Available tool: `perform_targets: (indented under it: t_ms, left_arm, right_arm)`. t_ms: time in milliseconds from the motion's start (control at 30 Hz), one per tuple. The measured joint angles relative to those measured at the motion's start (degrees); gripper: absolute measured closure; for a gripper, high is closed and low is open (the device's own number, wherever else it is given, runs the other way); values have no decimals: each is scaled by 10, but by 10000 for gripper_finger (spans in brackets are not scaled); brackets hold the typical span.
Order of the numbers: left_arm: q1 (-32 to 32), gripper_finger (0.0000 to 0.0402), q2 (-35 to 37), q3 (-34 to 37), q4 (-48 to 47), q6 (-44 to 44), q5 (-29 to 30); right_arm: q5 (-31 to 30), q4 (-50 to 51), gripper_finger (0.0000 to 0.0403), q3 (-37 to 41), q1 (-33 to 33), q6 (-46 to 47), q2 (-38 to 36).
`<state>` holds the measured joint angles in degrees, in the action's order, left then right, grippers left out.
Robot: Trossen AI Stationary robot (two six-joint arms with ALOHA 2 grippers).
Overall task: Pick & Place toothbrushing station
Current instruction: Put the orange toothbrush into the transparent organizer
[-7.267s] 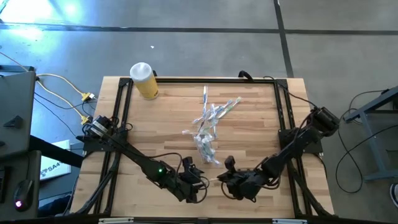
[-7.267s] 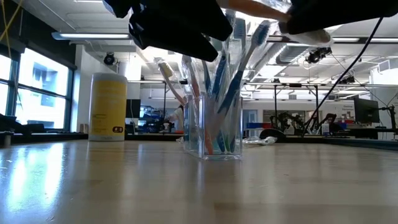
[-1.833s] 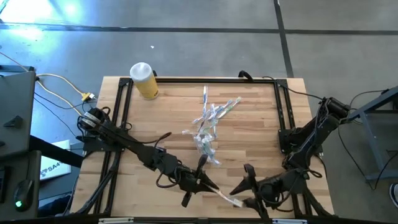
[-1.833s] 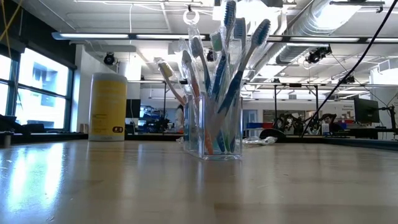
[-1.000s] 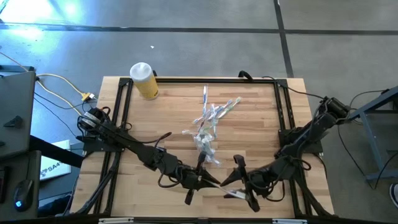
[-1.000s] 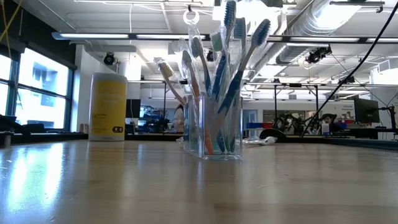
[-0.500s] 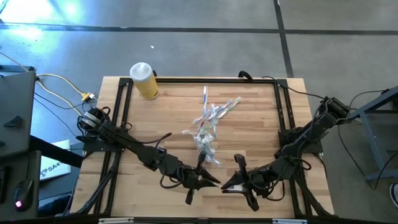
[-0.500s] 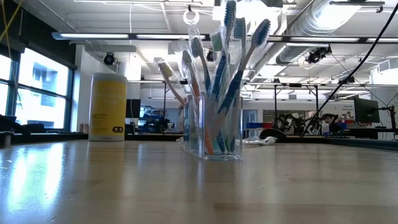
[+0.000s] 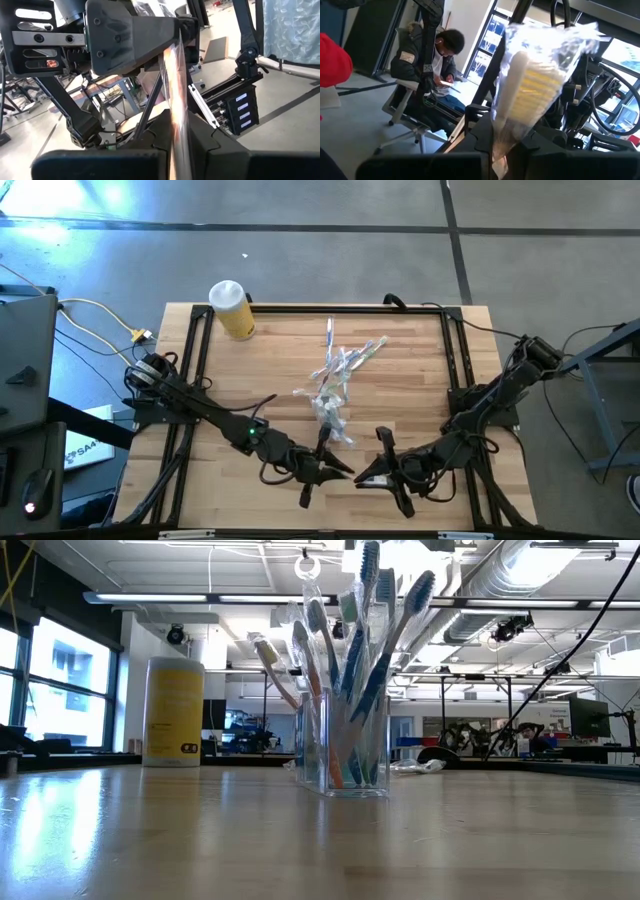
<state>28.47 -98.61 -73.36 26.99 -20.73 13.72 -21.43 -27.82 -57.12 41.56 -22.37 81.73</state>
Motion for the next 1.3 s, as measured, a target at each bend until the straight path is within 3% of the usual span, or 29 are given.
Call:
perform_targets:
  t_ms: [200,400,633,900,1300]
  left_arm:
    - [0,368,0,0,-22,0,-1]
    - [0,294,0,0,-33,-13,-8]
    - [0,226,1,-1,-82,-17,23]
    - [-1,219,11,1,-114,10,67]
    - [-12,218,27,2,-164,115,102]
  right_arm:
    - [-20,13,388,0,0,1,0]
    - [-40,45,390,0,1,15,0]
    - [-114,126,390,1,1,91,0]
    - [-157,230,390,-1,-26,191,-1]
    - [-163,297,390,-1,-59,211,1]
